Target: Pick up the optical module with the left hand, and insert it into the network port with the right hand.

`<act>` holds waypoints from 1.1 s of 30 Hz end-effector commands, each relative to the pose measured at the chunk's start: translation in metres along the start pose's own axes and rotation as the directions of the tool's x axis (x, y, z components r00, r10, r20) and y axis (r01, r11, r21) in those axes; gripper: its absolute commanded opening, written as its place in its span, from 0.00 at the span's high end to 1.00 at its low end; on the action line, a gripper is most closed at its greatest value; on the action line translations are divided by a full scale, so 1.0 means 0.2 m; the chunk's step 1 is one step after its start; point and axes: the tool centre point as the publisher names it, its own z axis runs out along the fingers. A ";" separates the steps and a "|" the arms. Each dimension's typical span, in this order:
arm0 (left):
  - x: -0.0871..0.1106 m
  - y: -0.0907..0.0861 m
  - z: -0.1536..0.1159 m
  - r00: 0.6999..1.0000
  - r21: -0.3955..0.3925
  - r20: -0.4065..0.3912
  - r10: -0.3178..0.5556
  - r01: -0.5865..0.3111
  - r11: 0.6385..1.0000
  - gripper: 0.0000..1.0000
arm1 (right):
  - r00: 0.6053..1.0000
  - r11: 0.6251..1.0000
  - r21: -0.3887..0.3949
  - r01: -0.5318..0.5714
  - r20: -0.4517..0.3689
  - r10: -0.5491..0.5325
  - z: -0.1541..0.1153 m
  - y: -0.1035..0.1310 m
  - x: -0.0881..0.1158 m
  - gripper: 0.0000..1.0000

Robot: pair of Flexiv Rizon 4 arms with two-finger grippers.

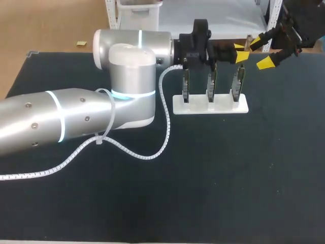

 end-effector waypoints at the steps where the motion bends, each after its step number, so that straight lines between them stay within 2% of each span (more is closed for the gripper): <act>1: 0.00 0.02 0.01 1.000 0.008 -0.005 -0.001 0.001 1.000 1.00 | 1.000 1.000 0.005 0.000 -0.001 0.000 0.00 0.01 0.00 0.00; 33: -0.01 0.06 0.01 1.000 0.005 -0.004 0.000 0.000 1.000 1.00 | 1.000 1.000 0.005 0.000 -0.001 0.000 0.00 0.01 0.00 0.00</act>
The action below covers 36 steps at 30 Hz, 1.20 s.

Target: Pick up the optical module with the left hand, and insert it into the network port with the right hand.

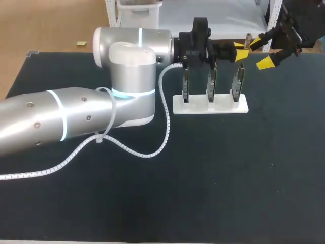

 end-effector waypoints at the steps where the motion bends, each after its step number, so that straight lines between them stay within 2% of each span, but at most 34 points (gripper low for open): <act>1: 0.00 0.02 0.01 1.000 0.009 -0.002 -0.001 0.001 1.000 1.00 | 1.000 1.000 0.005 0.000 -0.001 0.000 0.00 0.01 0.00 0.00; 36: 0.02 0.00 0.00 1.000 0.000 -0.005 -0.010 0.010 1.000 1.00 | 1.000 1.000 0.005 0.000 -0.001 0.000 0.00 0.01 0.00 0.00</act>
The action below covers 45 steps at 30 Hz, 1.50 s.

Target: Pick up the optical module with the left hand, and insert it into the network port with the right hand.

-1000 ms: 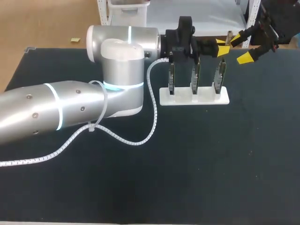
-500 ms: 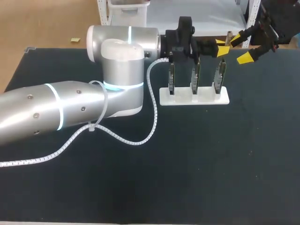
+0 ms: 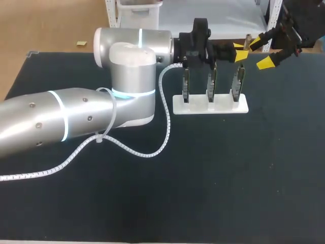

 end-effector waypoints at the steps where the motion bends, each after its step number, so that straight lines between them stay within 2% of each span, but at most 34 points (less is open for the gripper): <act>1: 0.00 -0.01 0.00 1.000 -0.003 -0.001 0.000 0.000 1.000 1.00 | 1.000 1.000 0.005 0.000 -0.001 0.000 0.00 0.01 0.00 0.00; 21: 0.01 0.00 0.00 1.000 -0.006 -0.006 -0.007 0.007 1.000 1.00 | 1.000 1.000 0.005 0.000 -0.001 0.000 0.00 0.01 0.00 0.00; 25: 0.01 0.00 0.00 1.000 -0.006 -0.006 -0.007 0.007 1.000 1.00 | 1.000 0.999 0.033 -0.001 0.015 0.000 -0.03 -0.02 -0.01 0.00; 29: 0.01 0.00 0.00 1.000 -0.006 -0.006 -0.007 0.007 1.000 1.00 | 1.000 0.998 0.062 0.009 0.012 -0.010 -0.07 -0.06 -0.06 0.00; 33: 0.01 0.00 0.00 1.000 -0.006 -0.006 -0.007 0.007 1.000 1.00 | 0.999 0.998 0.064 0.011 0.047 -0.014 -0.10 -0.07 -0.12 0.00; 38: 0.01 0.00 0.00 1.000 -0.006 -0.006 -0.007 0.007 1.000 1.00 | 0.996 0.998 0.055 0.031 0.081 -0.035 -0.12 -0.06 -0.18 0.00; 45: 0.01 0.00 0.00 1.000 -0.006 -0.006 -0.007 0.007 1.000 1.00 | 0.994 0.999 0.033 0.042 0.095 -0.045 -0.11 -0.05 -0.22 0.00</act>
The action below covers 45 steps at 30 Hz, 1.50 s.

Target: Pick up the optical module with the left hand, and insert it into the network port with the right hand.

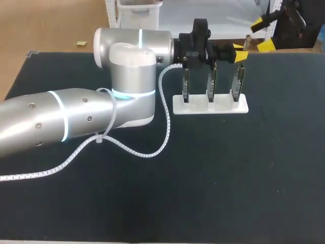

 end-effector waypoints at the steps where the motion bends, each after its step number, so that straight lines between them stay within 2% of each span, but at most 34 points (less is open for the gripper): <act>1: 0.00 0.00 0.00 1.000 -0.003 -0.001 0.000 0.000 1.000 1.00 | 1.000 1.000 -0.008 0.004 0.003 -0.004 0.01 -0.01 -0.01 0.00; 24: 0.00 0.00 0.00 1.000 -0.003 -0.001 0.000 0.000 1.000 1.00 | 1.000 0.998 -0.060 0.018 0.007 -0.017 0.08 -0.02 -0.05 0.00; 45: 0.00 0.00 0.00 1.000 -0.003 -0.001 0.000 0.000 1.000 1.00 | 1.000 0.999 -0.046 0.010 -0.001 -0.010 0.11 -0.01 -0.04 0.00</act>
